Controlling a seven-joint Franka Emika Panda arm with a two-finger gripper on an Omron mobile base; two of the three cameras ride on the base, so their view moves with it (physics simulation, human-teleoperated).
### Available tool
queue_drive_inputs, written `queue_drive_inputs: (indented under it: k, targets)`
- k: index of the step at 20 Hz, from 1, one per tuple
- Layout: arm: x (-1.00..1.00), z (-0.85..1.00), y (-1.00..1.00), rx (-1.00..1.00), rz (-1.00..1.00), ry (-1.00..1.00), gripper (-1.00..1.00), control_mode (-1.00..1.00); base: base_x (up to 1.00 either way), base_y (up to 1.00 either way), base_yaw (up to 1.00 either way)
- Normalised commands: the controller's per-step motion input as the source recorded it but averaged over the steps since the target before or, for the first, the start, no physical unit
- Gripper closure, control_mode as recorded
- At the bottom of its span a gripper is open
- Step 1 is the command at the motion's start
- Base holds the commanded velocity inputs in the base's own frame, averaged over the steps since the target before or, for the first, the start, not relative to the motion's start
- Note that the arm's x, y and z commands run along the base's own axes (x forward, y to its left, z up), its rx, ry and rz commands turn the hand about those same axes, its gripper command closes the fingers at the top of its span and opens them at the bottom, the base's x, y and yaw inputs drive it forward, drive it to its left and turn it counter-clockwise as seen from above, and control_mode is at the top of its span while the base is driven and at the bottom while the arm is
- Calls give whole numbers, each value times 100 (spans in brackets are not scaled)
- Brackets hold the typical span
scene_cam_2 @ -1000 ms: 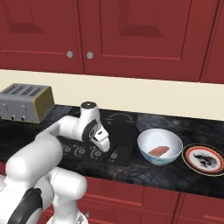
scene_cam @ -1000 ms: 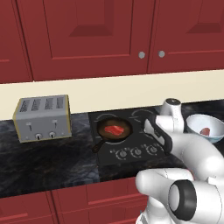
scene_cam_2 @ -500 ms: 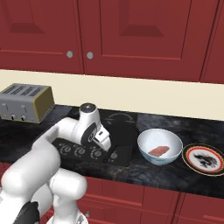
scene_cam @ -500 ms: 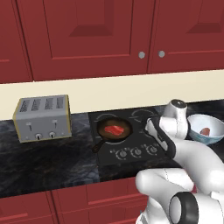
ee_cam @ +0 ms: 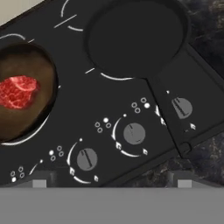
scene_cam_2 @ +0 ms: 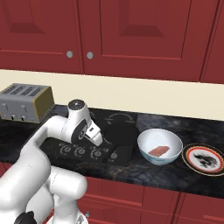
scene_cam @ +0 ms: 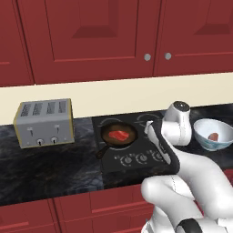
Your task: Place one of the steaks on the plate and the other in the bowl. Then place the bowl in the fridge.
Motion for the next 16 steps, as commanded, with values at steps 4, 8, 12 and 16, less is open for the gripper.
queue_drive_inputs:
  k: [4, 8, 12, 16]
  targets:
    - [4, 47, 64, -9, 0, 0, -100, -100, 0, 0, 0]
    - [45, 20, 51, -4, 0, 2, -100, -100, 0, 0, 0]
    - [39, 0, 1, 0, 1, 2, -100, -100, 0, 0, 0]
    - [23, 0, 0, 0, 5, 0, -100, -100, 0, 0, 0]
